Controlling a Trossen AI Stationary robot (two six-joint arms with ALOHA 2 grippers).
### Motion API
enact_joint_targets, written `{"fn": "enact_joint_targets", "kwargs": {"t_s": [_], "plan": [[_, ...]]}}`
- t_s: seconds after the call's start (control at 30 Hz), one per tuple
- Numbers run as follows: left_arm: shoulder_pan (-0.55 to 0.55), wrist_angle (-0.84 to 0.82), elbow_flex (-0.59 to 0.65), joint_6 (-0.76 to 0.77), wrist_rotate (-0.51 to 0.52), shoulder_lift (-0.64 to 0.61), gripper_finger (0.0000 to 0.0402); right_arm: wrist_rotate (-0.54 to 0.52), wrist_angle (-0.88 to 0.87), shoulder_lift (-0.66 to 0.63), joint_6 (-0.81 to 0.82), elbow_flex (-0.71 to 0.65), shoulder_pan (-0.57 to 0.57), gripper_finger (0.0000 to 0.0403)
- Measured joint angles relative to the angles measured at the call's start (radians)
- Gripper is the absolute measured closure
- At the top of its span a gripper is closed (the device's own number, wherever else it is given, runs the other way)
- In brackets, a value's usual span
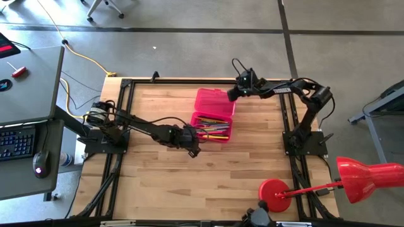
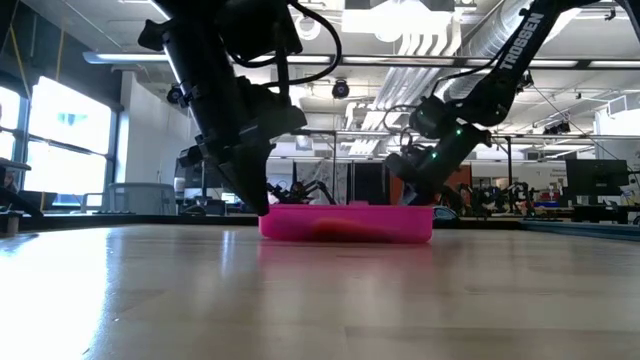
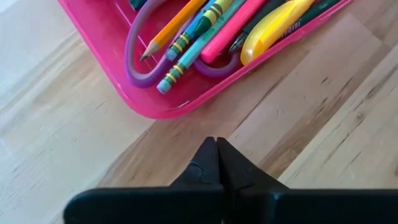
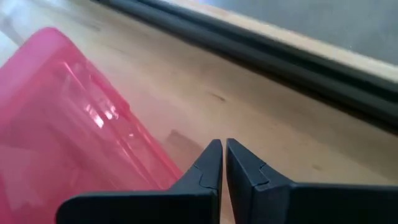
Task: Pick & place school supplies into a supply box
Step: Close the pink supply box
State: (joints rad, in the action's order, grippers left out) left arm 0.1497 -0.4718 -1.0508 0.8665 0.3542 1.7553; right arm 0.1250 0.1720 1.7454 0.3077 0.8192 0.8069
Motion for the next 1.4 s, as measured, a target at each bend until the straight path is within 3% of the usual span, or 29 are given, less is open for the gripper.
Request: {"fn": "enact_joint_targets", "kwargs": {"t_s": [0.43,0.7,0.87,1.4], "plan": [[0.000,-0.001,0.000,0.003,0.006,0.000,0.0381,-0.050,-0.164,0.019,-0.107,0.002,-0.001,0.0403],[0.000,-0.002,0.000,0.001,0.026,0.000,0.0391,0.093,-0.107,0.031,-0.115,0.000,-0.002,0.0403],[0.000,-0.018,0.000,-0.004,0.027,0.000,0.0386,0.170,-0.088,0.031,-0.207,0.000,-0.007,0.0403],[0.000,-0.071,-0.001,0.007,0.032,0.020,0.0391,0.283,0.040,0.031,-0.213,0.000,-0.021,0.0403]]}}
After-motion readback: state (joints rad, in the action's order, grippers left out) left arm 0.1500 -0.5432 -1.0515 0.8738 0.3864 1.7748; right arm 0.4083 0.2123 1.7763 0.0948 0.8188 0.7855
